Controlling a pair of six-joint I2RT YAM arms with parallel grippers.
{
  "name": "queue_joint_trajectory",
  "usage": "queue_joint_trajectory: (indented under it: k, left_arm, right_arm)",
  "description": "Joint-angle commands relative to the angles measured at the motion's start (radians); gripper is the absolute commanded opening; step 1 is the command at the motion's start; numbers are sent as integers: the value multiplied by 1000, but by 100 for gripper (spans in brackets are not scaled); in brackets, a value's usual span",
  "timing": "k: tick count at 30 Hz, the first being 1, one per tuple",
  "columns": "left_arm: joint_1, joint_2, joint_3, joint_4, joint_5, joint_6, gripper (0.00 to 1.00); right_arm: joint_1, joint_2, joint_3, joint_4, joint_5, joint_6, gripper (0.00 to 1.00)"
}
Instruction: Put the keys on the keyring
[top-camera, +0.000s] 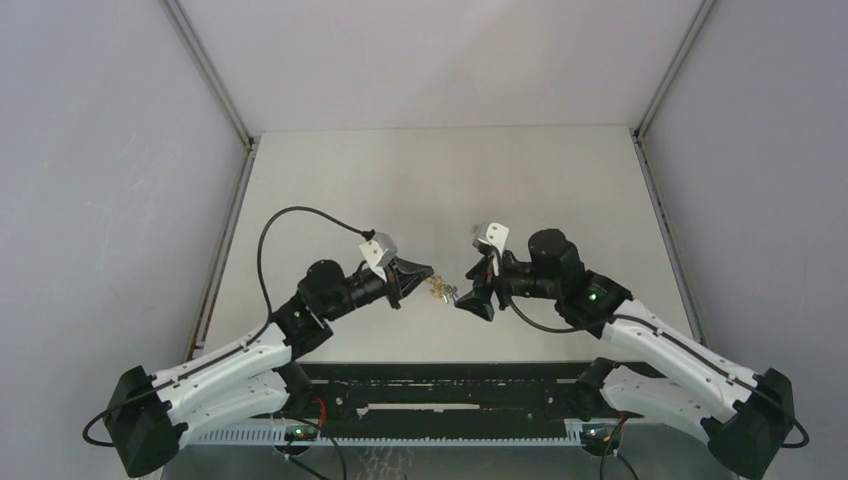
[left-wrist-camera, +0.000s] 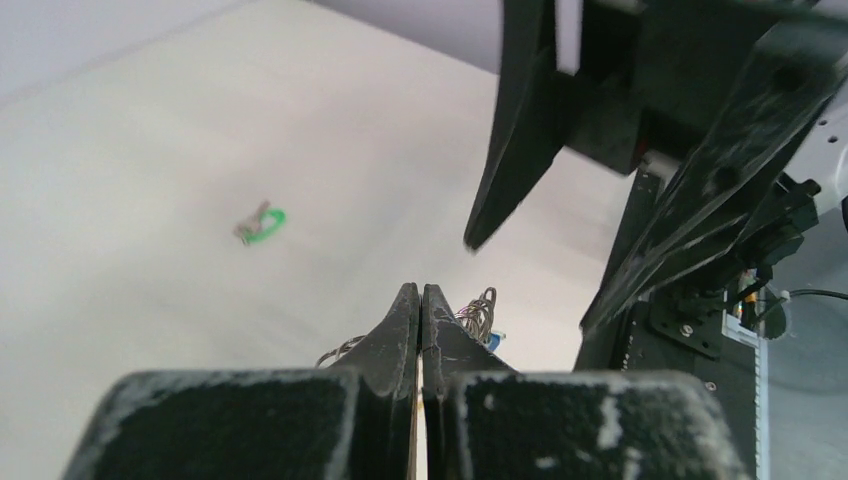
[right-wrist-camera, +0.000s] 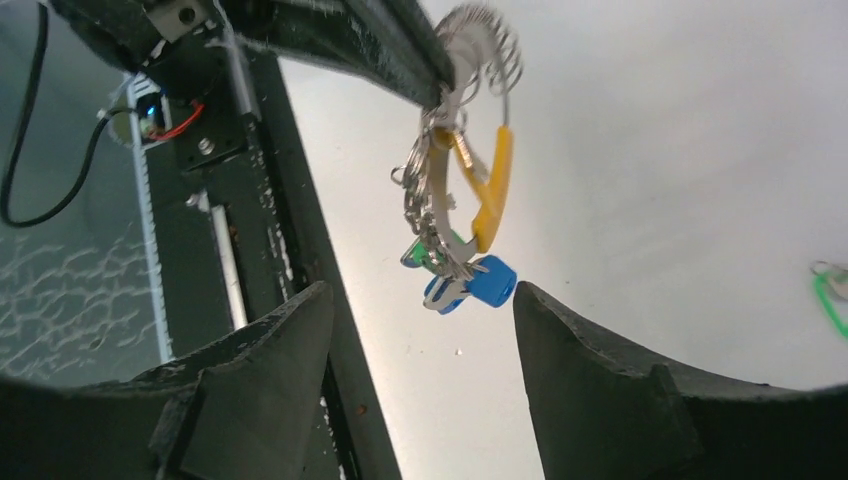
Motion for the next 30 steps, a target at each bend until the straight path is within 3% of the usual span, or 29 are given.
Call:
queue_joint_trajectory:
  k: [1,9,22,30]
  left_arm:
    - [0,-27,-62,-44,-29,-117,0]
    - [0,56,-71,-192,-55,-188,0]
    - [31,549,146,-50,-56,-190,0]
    - [98,741,278,-11,-80,-190,1]
  right_arm:
    - [2,-118,-62,154,152,77,68]
    - [5,-235,-133,193,379,79,69]
    - [13,-378,-169,129,569,79,70]
    - [13,-453,-175,50,634,82,70]
